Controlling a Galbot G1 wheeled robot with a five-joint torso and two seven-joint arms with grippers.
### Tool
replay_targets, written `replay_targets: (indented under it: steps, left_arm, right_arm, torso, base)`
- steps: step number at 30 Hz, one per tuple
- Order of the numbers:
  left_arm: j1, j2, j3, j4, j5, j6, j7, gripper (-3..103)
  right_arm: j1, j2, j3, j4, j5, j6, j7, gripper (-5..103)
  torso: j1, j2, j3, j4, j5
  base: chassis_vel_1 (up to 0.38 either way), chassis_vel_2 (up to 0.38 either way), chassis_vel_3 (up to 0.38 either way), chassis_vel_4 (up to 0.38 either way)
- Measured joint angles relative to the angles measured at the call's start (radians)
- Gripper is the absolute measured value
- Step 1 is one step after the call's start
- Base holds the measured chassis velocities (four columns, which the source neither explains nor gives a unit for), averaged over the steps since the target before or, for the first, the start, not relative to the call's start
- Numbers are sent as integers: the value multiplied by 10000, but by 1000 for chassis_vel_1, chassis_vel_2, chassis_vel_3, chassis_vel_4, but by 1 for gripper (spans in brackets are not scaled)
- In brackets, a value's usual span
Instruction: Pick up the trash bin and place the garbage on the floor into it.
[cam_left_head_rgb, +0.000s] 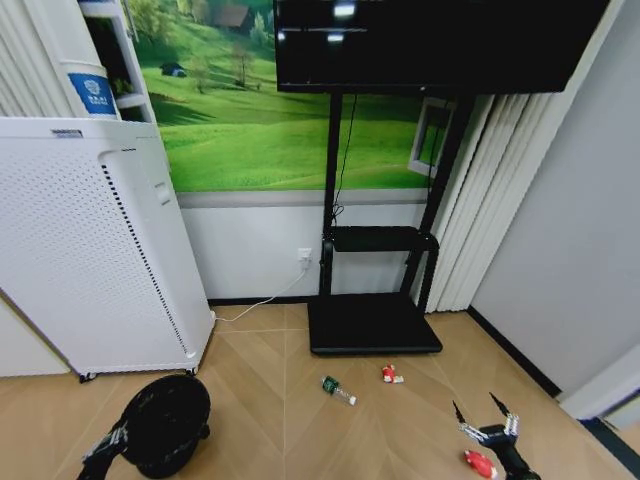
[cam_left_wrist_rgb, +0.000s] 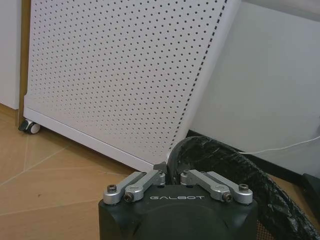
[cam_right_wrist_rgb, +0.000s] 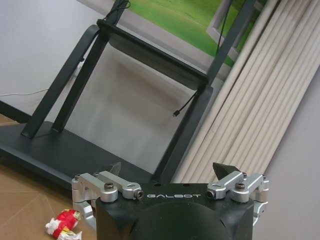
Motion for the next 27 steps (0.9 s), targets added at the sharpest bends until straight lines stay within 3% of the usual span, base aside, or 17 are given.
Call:
replay_targets:
  steps: [10,12,15,17,18,21,27]
  left_arm:
    - [-25,-52,3,49,-6,-34,65,7]
    - [-47,-80,31,62,0,-35,72,7]
    - [-68,-103,46,74,17,-38,78,7]
    - [-72,-109,51,91,20,-39,81,7]
    - [-69,-110,51,105,28,-39,88,7]
    - [-48,-115,46,121,54,-54,111,7]
    - [91,-131,6,142,129,-85,131,7]
  right_arm:
    - [57,21,-6,42,-188,0,132,100]
    - [53,20,-41,53,-297,0,393,100]
    - [20,17,-90,166,-588,0,775,100]
    - [58,49,-126,282,-1126,0,1458,100]
    - [108,73,-186,297,-1588,0,2005,100]
    - [166,117,-269,298,-2415,-4,2654,100]
    - [-147,-40,-570,583,-2876,-345,2808,100]
  torso:
    - [0,0,0,3,2]
    - [0,0,0,0,-11]
    - [1,0,1,0,9]
    - [1,0,1,1,-8]
    - [0,1,0,1,-4]
    - [1,0,0,-1,6]
    - [1,0,0,1,-6]
  base:
    - [-159,-150,176,160]
    - [-230,-240,237,236]
    - [-214,-193,213,210]
    - [-119,-161,146,167]
    - [-74,-42,67,70]
    - [-25,-14,22,23]
    - [46,64,-46,-47]
